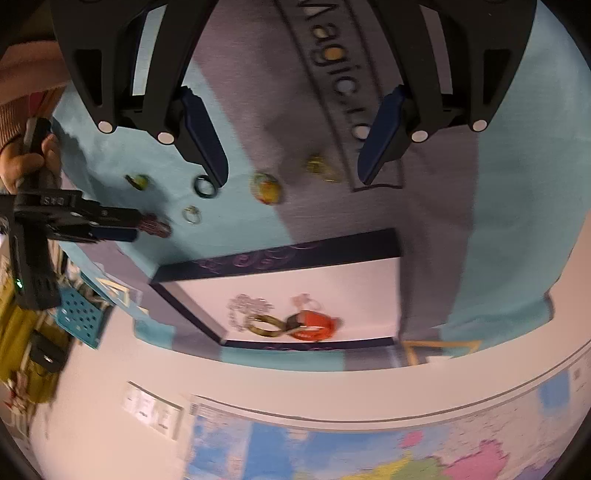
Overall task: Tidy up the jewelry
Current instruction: 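Grasp the black ring with the left gripper while the right gripper grasps the dark red beaded bracelet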
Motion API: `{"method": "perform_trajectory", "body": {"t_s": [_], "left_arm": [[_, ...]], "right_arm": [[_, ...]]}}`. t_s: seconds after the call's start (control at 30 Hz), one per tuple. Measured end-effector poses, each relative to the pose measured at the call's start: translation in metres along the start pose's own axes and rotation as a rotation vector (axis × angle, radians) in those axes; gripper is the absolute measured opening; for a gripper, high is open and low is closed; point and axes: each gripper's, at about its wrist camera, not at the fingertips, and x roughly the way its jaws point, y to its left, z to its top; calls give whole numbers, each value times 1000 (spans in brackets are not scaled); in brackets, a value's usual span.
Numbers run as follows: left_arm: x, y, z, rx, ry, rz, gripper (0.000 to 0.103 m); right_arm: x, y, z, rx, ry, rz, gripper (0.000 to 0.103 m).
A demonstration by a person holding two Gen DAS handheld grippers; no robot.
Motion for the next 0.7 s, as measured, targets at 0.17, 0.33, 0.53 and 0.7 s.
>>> {"method": "perform_trajectory", "body": {"t_s": [0.17,0.33,0.53,0.7], "left_arm": [[9,-32,-1,70,14,-110,64],[28,-56,-1,115,63,-148,53],[48,-67,1,119,117,-164,45],[55,-68,6,106,124,-140,44]], "right_arm": [[2,1,0,-5,3,-2,52],[3,1,-2,-3,1,-2,52],[3,0,-3,3,-4,8,52],[2,0,-4,3,-7,12,52]]}}
